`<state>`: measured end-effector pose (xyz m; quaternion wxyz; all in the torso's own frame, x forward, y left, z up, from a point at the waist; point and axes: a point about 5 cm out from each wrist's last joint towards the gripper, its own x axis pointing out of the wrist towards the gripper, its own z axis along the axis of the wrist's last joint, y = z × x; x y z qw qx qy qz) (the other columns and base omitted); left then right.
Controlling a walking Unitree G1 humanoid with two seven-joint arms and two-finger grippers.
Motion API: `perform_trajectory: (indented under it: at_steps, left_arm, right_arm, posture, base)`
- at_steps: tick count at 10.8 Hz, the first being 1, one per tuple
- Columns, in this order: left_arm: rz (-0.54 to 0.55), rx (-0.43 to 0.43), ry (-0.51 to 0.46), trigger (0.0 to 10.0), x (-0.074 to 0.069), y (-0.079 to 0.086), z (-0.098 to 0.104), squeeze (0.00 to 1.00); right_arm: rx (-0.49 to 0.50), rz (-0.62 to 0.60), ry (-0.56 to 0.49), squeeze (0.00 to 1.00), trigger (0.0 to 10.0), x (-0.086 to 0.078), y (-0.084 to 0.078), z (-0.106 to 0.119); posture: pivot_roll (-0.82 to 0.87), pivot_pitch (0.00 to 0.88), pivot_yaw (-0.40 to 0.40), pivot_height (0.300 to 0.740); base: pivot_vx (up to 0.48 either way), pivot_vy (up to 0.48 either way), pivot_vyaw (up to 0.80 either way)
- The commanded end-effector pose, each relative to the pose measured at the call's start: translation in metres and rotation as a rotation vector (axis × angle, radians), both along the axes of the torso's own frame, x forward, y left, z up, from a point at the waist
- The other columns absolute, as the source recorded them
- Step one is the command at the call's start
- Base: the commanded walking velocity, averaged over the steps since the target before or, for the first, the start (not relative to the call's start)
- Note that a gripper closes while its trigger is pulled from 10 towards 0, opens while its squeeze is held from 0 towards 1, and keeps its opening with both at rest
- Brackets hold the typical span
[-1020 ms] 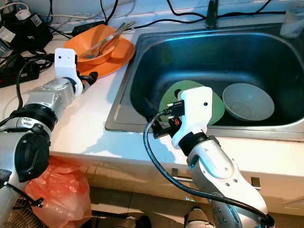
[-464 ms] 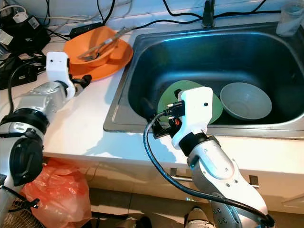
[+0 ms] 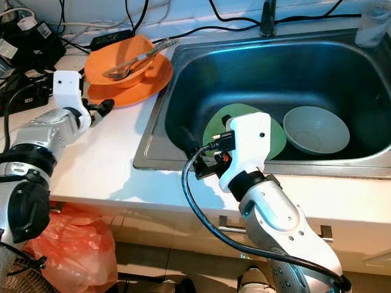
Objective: Kitchen organization
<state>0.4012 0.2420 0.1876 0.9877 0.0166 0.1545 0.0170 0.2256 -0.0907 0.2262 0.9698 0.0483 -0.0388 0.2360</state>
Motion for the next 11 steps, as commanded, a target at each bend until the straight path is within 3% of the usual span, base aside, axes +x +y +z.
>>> perform_trajectory:
  at_steps: [1,11]
  left_arm:
    - [0.033,-0.013,0.225,10.0,-0.022,0.013,-0.049,0.00]
    - [-0.078,-0.005,0.316,10.0,-0.036,0.039,-0.045,0.00]
  right_arm:
    - [-0.002,0.022,0.011,0.31,10.0,-0.001,0.004,-0.003]
    - [-0.004,0.041,0.012,0.31,10.0,0.004,0.004,-0.008]
  posture:
    - [-0.14,0.147,0.215,0.740]
    - [-0.06,0.139,0.209,0.740]
  base:
    - [0.000,0.000,0.00]
    - [0.000,0.000,0.00]
